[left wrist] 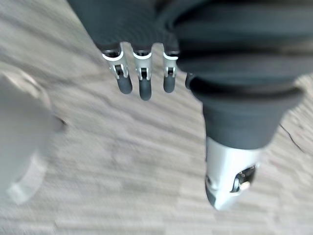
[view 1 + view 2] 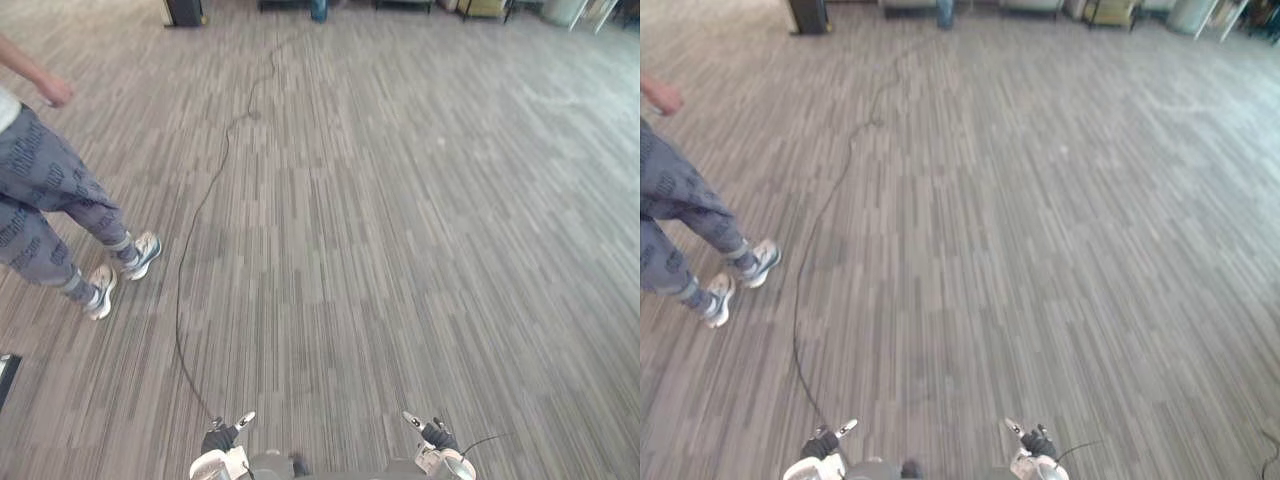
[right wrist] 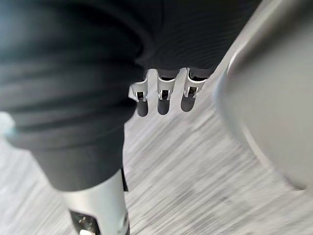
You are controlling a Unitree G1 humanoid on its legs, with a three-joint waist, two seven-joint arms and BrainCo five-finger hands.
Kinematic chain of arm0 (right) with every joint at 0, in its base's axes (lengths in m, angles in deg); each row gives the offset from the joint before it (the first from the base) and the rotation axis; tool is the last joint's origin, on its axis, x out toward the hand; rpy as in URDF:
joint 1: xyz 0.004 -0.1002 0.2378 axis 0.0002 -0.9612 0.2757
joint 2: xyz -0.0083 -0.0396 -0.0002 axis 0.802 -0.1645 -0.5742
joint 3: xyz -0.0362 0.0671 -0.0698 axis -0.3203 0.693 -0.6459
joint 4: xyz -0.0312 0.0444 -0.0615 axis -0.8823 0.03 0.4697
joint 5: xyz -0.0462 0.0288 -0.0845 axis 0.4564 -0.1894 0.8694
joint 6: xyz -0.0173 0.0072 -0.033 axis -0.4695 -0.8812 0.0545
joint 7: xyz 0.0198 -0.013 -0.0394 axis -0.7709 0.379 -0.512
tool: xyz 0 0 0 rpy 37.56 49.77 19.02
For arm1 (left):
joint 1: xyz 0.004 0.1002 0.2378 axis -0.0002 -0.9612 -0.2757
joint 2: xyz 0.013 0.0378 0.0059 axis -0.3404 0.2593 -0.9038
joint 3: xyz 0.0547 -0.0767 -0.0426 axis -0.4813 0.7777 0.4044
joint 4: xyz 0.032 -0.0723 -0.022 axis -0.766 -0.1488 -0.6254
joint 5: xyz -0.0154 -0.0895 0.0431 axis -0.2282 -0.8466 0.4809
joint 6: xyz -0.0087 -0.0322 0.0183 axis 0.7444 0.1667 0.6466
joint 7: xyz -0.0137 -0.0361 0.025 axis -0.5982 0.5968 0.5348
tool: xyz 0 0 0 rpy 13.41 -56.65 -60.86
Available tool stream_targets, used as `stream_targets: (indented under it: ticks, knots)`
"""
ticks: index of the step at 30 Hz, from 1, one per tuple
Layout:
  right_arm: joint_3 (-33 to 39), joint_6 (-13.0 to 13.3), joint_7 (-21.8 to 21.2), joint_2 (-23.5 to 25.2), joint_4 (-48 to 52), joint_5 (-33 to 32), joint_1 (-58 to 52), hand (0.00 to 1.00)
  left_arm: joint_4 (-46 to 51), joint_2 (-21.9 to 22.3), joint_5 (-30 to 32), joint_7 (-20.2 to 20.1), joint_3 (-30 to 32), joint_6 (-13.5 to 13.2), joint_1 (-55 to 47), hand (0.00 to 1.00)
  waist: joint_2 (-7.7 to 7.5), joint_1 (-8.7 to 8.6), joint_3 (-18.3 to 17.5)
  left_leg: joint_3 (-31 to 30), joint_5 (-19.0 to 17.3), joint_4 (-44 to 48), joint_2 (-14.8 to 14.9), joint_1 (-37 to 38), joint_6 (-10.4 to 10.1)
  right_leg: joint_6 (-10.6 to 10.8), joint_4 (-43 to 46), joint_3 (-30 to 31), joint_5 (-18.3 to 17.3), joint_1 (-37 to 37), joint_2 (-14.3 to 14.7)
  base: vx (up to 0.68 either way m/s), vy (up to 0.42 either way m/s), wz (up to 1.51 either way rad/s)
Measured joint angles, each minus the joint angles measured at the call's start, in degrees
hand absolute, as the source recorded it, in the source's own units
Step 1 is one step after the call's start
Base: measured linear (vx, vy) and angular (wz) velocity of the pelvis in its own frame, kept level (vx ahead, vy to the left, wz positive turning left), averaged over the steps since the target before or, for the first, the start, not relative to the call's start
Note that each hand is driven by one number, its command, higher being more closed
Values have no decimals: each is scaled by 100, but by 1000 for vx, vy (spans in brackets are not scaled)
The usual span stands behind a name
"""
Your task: Pick up cushions and gather them together orderly.
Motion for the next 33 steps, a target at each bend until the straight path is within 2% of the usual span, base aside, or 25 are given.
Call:
stream_targets:
  ticks: [4, 6, 7, 9, 10, 11, 12, 13, 14, 15, 18, 19, 20, 21, 22, 23, 24, 25, 26, 27, 28, 29, 30, 31, 33]
  knots:
    - [0, 39, -33, -155, -59, 41, 133, 0, -133, 110, 10, -17, -85, 22, 147, 0, 97, -181, 120, -70, -11, -405, 31, 629, -50, -365, -2103, -802, 16, -426, 311, 477, -1, 15]
    - [5, 18, -25, -186, -172, 217, 78, 0, -160, 102, 73, -49, -148, 18, 190, 0, 52, -325, 209, -587, -12, -576, -50, 1056, -49, -445, -4015, -680, 895, -320, 644, 634, -139, 84]
    - [45, 18, -31, -177, -183, 190, 0, 0, -171, 73, 80, -52, -143, 15, 184, 0, 15, -335, 264, -782, -12, -592, -101, 1230, -50, -832, -4107, -526, 1403, -263, 689, 662, -176, 44]
    - [53, 20, -36, -330, -146, 225, 141, 0, -236, 263, 168, -54, 1, 30, 124, 0, 340, -285, 324, -1031, 109, -129, 240, 1367, -254, -899, -3367, -586, 805, -249, 827, 611, -203, -3]
    - [91, 23, -44, -352, -99, 228, 135, 0, -226, 297, 183, -75, 79, 28, 76, 0, 491, -306, 330, -1255, 228, 943, 495, 968, -431, -936, -3249, -679, 478, -96, 969, 837, -327, -1]
    - [123, 20, -34, -354, -63, 220, 130, 0, -174, 302, 182, -118, 171, 29, 89, 0, 576, -308, 367, -1492, 755, 2468, 797, 367, -879, -950, -3323, -670, 257, 191, 1116, 722, -266, 3]
    - [114, 21, -31, -357, -45, 215, 127, 0, -124, 285, 180, -120, 173, 30, 83, 0, 614, -299, 388, -1595, 903, 3096, 922, 81, -1085, -966, -3387, -638, 208, 325, 1203, 723, -211, -28]
    - [64, 25, -18, -357, -41, 210, 133, 0, -27, 297, 177, -145, 320, 18, 65, 0, 637, -233, 471, -1577, 914, 4453, 1215, -572, -1094, -1035, -3618, -531, 63, 754, 1449, 485, -74, -35]
    - [9, 25, -16, -355, -49, 209, 142, 0, 19, 291, 176, -151, 367, 17, 80, 0, 624, -219, 514, -1523, 820, 4754, 1294, -753, -998, -1080, -3705, -494, 13, 951, 1503, 577, -67, -55]
    - [-209, -12, -16, -275, -73, 202, 148, 0, 216, 222, 176, -149, 384, 4, 94, 0, 390, -151, 630, -1285, 434, 5106, 1333, -1344, -727, -1139, -4052, -325, -156, 1635, 1518, 540, -54, -43]
    - [-473, -15, -5, -165, -89, 202, 147, 0, 445, 108, 64, -148, 366, -32, 64, 0, 150, 9, 593, -843, 188, 4226, 1296, -2200, -436, -1016, -4660, 161, -273, 2390, 1494, 566, -7, -78]
    - [-481, -17, -3, -140, -88, 203, 152, 0, 468, 133, -6, -145, 358, -33, 65, 0, 167, 36, 577, -811, 196, 3660, 1281, -2390, -434, -951, -4798, 295, -268, 2602, 1479, 612, 126, -95]
    - [-415, -15, 11, -88, -91, 204, 144, 0, 504, 147, -56, -126, 366, -39, 59, 0, 185, 106, 558, -766, 285, 2367, 1157, -2478, -453, -756, -4946, 535, -376, 2855, 1383, 613, 161, -79]
    - [-417, -16, 11, -84, -91, 204, 139, 0, 504, 152, -54, -123, 372, -40, 53, 0, 192, 112, 554, -771, 360, 1982, 1114, -2510, -478, -714, -4983, 603, -440, 2945, 1352, 744, 297, -95]
    - [-447, -19, 16, -75, -104, 208, 101, 0, 529, 168, -54, -115, 383, -48, -5, 0, 161, 142, 484, -861, 986, 1034, 936, -2654, -524, -523, -4997, 862, -732, 3174, 1156, 502, 227, -66]
    - [-454, -23, 17, -70, -120, 209, 97, 0, 538, 160, -54, -112, 393, -48, -35, 0, 128, 159, 433, -917, 1183, 984, 900, -2652, -534, -490, -5009, 951, -788, 3203, 1083, 699, 330, -95]
    - [-461, -27, 18, -38, -151, 210, 92, 0, 542, 97, -46, -102, 392, -52, -142, 0, 46, 180, 206, -897, 1447, 1043, 700, -2648, -358, -503, -5104, 1206, -835, 3272, 928, 628, 272, -70]
    - [-434, -28, 7, 57, -141, 212, 62, 0, 541, 49, -44, -93, 392, -50, -145, 0, -60, 145, 129, -758, 1161, 1188, 673, -2627, -323, -619, -5054, 1365, -712, 3246, 795, 898, 429, -85]
    - [-444, -56, -27, 55, -149, 215, 46, 0, 543, 41, -50, -89, 397, -45, -146, 0, -110, 174, 105, -696, 908, 1484, 654, -2516, -147, -370, -4599, 1555, -498, 3117, 665, 722, 354, -53]
    - [-435, -70, -27, 65, -146, 217, 14, 0, 540, 22, -50, -86, 397, -44, -151, 0, -156, 191, 88, -650, 830, 1508, 601, -2400, -135, -319, -4324, 1657, -471, 3070, 609, 649, 352, -69]
    - [-441, -68, -24, 75, -132, 224, -38, 0, 504, -34, -61, -80, 371, -32, -147, 0, -291, 236, 65, -357, 672, 1408, 477, -1971, -52, 40, -3037, 1813, -287, 2600, 459, 612, 290, -85]
    - [-463, -50, -30, 48, -91, 225, -39, 0, 418, -54, -67, -55, 303, -30, -141, 0, -246, 240, 95, -175, 472, 1230, 426, -1403, 0, 537, -1297, 1811, 442, 1891, 404, 584, 256, -85]
    - [-501, -51, -42, 45, -93, 226, -45, 0, 359, -62, -68, -37, 261, -26, -126, 0, -223, 215, 114, -139, 427, 1183, 420, -1222, 1, 637, -809, 1773, 549, 1725, 392, 455, 170, -67]
    - [-552, -52, -49, 35, -11, 229, -66, 0, 250, -74, -69, -27, 186, -18, -82, 0, -143, 129, 188, -99, 374, 1077, 412, -839, 7, 612, -65, 1594, 554, 1416, 387, 528, 163, -55]
    - [-552, -2, -61, 32, 212, 240, -72, 0, 74, -35, -68, -21, 34, -11, -9, 0, -15, 87, 219, 291, 366, 429, 429, 270, 7, 77, 485, 601, 159, 608, 244, 611, 194, -81]
